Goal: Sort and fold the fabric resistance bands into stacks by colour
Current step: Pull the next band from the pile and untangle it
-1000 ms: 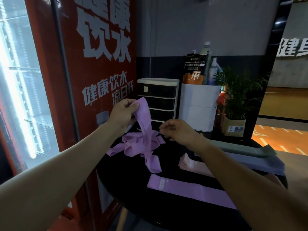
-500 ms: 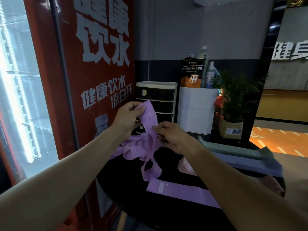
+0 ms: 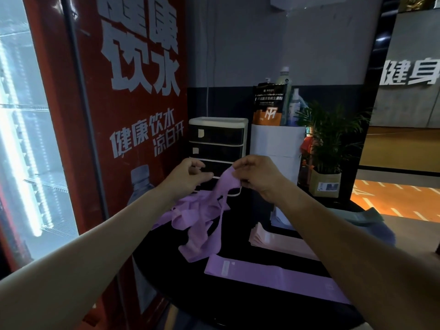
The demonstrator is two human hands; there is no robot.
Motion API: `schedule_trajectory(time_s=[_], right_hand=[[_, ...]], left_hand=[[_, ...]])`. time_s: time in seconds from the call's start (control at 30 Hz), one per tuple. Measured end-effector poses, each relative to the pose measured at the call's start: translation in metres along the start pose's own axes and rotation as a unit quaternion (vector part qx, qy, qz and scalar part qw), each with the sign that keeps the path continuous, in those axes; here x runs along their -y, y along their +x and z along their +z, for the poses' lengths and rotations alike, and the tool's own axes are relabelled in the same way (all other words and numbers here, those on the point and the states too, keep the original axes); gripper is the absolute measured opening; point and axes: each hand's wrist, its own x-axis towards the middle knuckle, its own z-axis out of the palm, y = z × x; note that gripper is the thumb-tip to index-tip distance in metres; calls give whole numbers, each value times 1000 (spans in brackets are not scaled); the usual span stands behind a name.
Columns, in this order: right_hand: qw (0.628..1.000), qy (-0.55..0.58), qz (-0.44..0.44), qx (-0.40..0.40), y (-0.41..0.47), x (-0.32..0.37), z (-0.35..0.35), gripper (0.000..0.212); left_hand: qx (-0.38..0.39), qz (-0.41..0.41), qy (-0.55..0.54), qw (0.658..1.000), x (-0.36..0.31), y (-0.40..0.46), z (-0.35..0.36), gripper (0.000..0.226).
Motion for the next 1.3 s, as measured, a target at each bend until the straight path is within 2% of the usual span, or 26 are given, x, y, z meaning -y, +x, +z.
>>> schedule_trajectory(time_s=[0.1, 0.2, 0.27, 0.4, 0.53, 0.63, 0.73, 0.8, 0.87, 0.97, 1.1, 1.2, 1.3], right_hand=[[997, -64, -37, 31, -2, 2, -2, 16], [997, -43, -46, 32, -2, 1, -3, 15], [998, -36, -49, 25, -3, 2, -6, 16], [997, -61, -53, 17, -5, 2, -13, 11], [988, -136, -62, 26, -6, 6, -14, 16], [981, -167, -92, -27, -2, 11, -15, 18], [976, -176, -95, -86, 3, 13, -25, 22], [974, -175, -77, -124, 4, 11, -37, 27], [971, -170, -52, -157, 0, 7, -52, 30], [969, -138, -17, -205, -9, -1, -74, 29], [959, -116, 25, -259, -24, -12, -100, 27], [949, -96, 45, -295, -39, -20, -115, 24], [936, -91, 77, -331, -56, -32, -124, 24]], left_hand=[[40, 32, 5, 999, -6, -2, 12, 27], [91, 55, -9, 994, -6, -3, 25, 24], [114, 67, -17, 991, -2, -3, 31, 11], [99, 97, 4, 990, 0, -1, 38, 25], [90, 137, 24, 986, -5, -2, 42, 20], [118, 124, -15, 985, -11, -4, 45, 9], [123, 105, 17, 987, -4, -2, 49, 14], [138, 101, 51, 984, 4, 1, 50, 16], [151, 100, 84, 980, 13, 3, 48, 28], [171, 105, 139, 970, 24, 0, 43, 21], [228, 57, 189, 953, 34, -6, 34, 21], [224, 34, 265, 937, 37, -14, 29, 18], [196, -4, 250, 948, 44, -18, 23, 18]])
